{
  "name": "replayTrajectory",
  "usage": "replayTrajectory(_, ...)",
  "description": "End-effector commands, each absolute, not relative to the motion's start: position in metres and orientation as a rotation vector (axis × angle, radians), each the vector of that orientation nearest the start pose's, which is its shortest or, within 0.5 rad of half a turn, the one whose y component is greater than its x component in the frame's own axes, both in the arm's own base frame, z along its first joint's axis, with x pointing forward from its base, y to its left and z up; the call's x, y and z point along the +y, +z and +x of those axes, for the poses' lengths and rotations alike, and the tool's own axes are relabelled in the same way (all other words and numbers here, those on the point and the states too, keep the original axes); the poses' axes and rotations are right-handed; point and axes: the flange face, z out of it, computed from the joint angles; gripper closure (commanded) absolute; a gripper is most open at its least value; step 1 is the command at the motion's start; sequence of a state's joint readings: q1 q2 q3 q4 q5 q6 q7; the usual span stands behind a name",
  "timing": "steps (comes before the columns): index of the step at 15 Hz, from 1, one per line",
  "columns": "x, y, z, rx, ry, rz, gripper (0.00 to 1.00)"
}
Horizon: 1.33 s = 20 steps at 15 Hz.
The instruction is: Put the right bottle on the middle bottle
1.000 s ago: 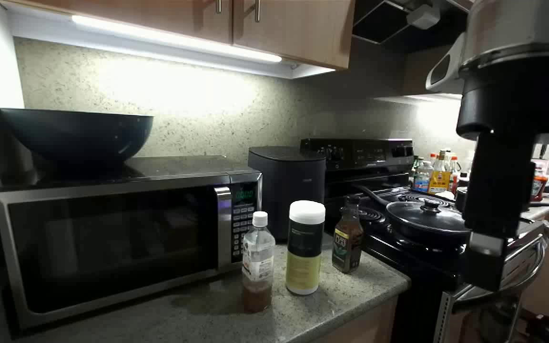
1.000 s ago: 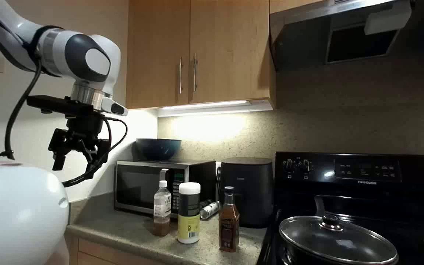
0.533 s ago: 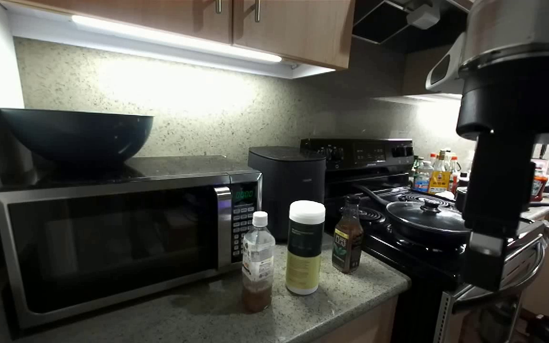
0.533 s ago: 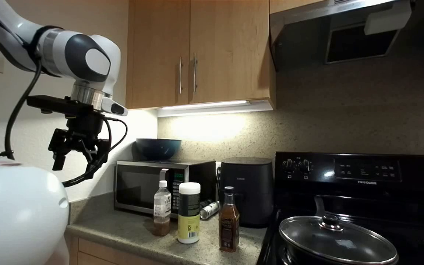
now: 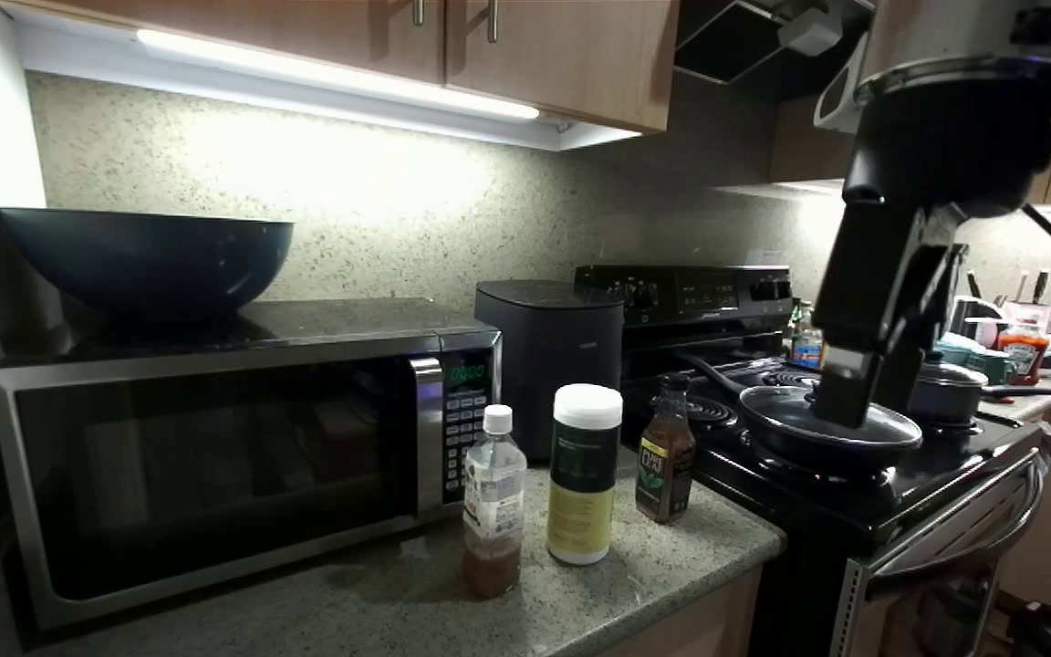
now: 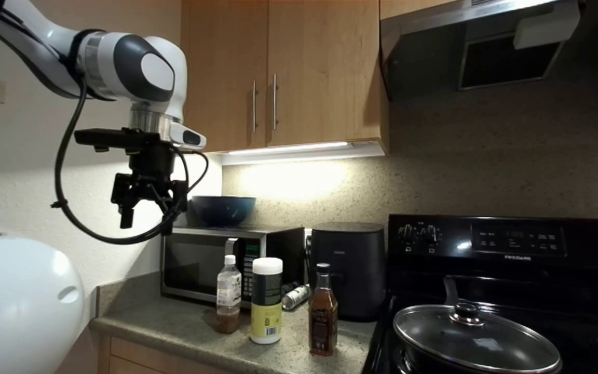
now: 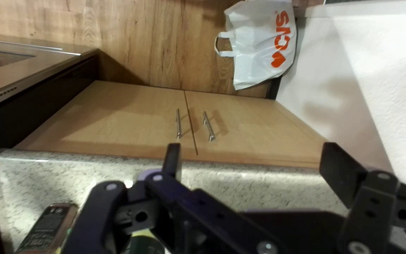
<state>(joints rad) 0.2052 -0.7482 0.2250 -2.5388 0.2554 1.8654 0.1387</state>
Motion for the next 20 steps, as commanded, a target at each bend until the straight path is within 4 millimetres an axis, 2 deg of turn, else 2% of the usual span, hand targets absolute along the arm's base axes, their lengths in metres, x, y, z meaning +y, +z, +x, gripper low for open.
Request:
replayTrajectory(1, 0.149, 0.536, 0.325, -0.053, -0.231, -3.104, 0.0)
replayTrajectory(3, 0.142, 0.545, 0.331, 0.081, -0.32, -3.129, 0.0)
replayTrajectory(4, 0.14, 0.541, 0.325, -0.033, -0.246, -3.095, 0.0)
replayTrajectory(9, 0.14, 0.545, 0.328, 0.047, -0.287, -3.111, 0.0)
replayTrajectory(20, 0.072, 0.51, 0.409, 0.269, -0.32, -3.125, 0.0)
